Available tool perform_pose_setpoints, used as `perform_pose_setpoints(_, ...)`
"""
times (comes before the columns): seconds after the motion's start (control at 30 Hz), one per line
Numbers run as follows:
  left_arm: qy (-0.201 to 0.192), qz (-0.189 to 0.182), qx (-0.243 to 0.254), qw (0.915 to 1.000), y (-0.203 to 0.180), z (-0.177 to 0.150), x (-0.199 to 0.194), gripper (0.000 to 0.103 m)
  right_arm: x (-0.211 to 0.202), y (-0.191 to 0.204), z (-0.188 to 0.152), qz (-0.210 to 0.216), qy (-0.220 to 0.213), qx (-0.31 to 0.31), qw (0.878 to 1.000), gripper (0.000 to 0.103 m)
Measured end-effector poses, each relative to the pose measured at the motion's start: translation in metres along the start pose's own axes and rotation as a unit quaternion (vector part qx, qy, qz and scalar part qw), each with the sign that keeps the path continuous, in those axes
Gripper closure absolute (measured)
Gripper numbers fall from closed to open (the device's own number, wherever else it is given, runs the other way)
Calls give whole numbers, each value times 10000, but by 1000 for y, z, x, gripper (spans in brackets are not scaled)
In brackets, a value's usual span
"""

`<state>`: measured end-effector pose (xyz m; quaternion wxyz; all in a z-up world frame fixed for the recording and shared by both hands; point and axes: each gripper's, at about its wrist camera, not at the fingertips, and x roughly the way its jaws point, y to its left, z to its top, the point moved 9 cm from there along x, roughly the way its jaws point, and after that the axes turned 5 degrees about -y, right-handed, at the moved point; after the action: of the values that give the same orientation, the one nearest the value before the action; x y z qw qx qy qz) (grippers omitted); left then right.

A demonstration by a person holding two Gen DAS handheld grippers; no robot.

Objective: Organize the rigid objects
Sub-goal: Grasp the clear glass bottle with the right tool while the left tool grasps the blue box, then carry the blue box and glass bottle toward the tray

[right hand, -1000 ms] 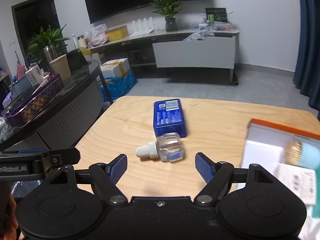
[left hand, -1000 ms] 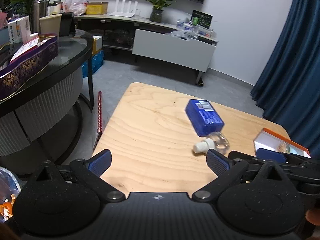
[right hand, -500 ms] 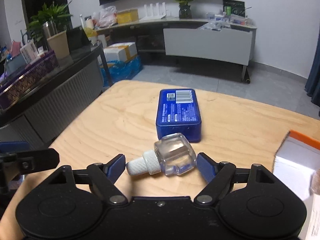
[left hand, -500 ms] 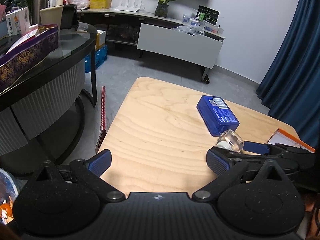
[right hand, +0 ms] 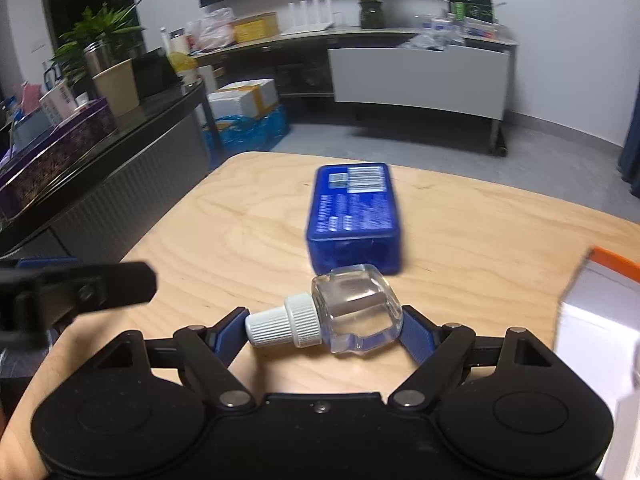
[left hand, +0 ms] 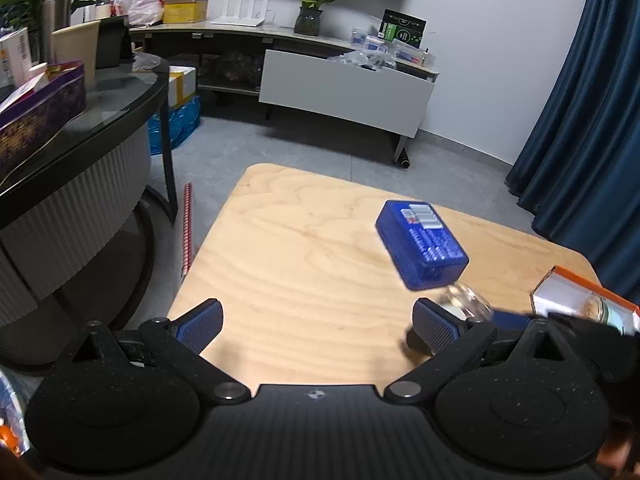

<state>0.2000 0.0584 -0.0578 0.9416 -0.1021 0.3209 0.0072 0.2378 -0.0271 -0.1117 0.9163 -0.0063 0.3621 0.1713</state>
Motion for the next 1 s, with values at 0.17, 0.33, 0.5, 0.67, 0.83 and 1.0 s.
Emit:
perform_pose_setpoints(0.17, -35, -198, 50, 9998, -24, 14, 23, 0, -29, -14, -12, -252, -7, 224, 9994, 7)
perform_pose_setpoints(0.33, -6, -250, 215, 9995, -62, 22, 58, 0, -56, -24, -20, -250, -152, 406, 9987, 7)
perform_pose_setpoints(0.5, 140, -20, 501, 9986, -90, 26, 98, 0, -71, -31, -26, -311, -242, 409, 9984, 7)
perform_pose_setpoints(0.67, 459, 399, 949, 9936, -90, 19, 131, 1, -81, -39, -30, -291, -337, 597, 9972, 7)
perform_pose_setpoints(0.83, 340, 309, 1069, 9932, -81, 21, 130, 22, -89, -46, -27, -338, -421, 653, 9964, 7)
perform_pose_setpoints(1.0, 443, 38, 916, 9948, -69, 16, 105, 42, -97, -46, -27, -358, -496, 703, 9956, 7)
